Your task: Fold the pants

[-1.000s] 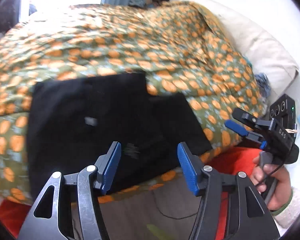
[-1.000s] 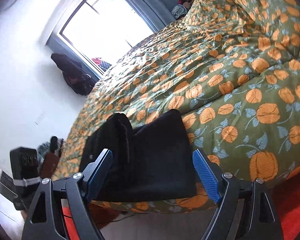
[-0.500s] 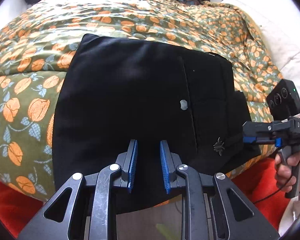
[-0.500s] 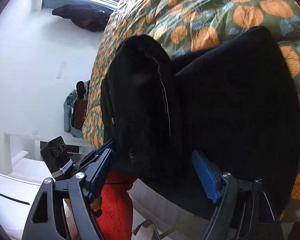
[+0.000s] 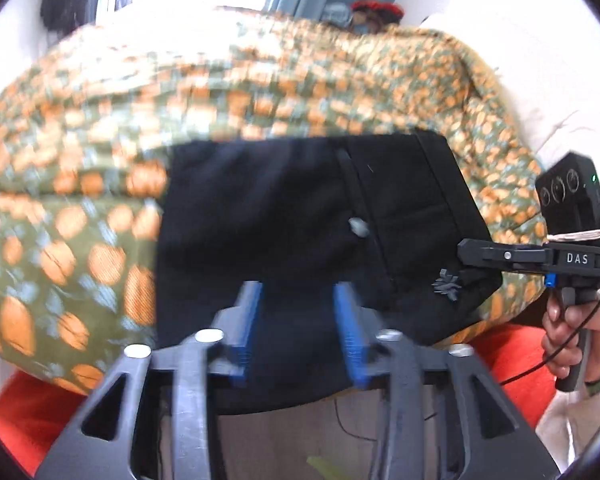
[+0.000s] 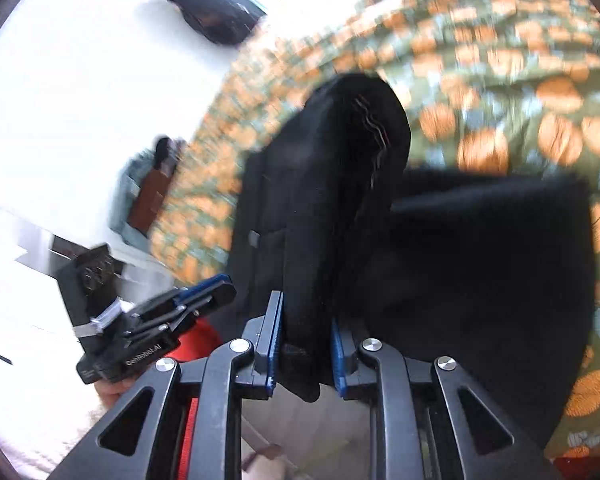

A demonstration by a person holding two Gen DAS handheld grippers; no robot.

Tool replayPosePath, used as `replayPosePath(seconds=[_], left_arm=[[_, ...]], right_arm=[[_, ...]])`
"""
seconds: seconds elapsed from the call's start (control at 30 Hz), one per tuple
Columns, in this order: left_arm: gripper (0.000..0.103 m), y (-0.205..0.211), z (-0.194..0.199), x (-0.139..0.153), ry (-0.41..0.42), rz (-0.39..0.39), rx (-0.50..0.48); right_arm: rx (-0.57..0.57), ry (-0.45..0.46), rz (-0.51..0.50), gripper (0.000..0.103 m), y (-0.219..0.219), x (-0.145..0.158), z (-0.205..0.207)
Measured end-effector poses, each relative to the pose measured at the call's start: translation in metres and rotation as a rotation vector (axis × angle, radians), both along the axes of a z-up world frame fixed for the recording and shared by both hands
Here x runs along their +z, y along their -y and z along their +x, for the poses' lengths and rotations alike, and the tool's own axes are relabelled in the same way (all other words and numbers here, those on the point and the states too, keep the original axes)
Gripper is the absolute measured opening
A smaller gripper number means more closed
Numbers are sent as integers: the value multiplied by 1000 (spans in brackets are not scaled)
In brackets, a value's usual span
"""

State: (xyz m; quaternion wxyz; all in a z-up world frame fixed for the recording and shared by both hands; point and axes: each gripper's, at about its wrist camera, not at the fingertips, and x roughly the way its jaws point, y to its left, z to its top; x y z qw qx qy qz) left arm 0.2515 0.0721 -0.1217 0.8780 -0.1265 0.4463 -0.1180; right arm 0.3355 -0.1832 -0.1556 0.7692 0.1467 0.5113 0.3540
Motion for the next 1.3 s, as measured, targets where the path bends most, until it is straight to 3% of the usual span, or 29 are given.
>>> replayPosePath(seconds=[0.03, 0.17, 0.23, 0.37, 0.47, 0.53, 0.63, 1.0, 1.1, 1.2, 1.3], left_arm=[[63, 0, -2, 8, 17, 9, 4], [65, 8, -1, 13, 11, 78, -5], [65, 20, 4, -4, -23, 151, -14], [63, 39, 16, -50, -166, 257, -28], [63, 41, 15, -63, -205, 273, -5], [64, 42, 14, -59, -199, 285, -2], [64, 45, 13, -56, -190, 316, -8], [65, 39, 13, -50, -192, 320, 4], [71, 17, 15, -46, -201, 249, 49], [71, -5, 16, -45, -221, 177, 85], [71, -9, 16, -42, -189, 142, 100]], right_arm=[[-15, 13, 12, 21, 12, 8, -4], [-84, -4, -40, 20, 67, 12, -11], [-138, -40, -118, 20, 89, -5, -13], [-165, -84, -284, 21, 100, -51, -11], [-210, -46, -288, 31, 101, -59, -14], [-218, -20, -290, 46, 97, -60, -17], [-214, 14, -314, 49, 95, -59, -20], [-267, 44, -299, 61, 102, -50, -30], [-318, 58, -260, 75, 115, -39, -26], [-385, 73, -221, 76, 137, -27, -25], [-404, 125, -196, 76, 140, -10, -27]])
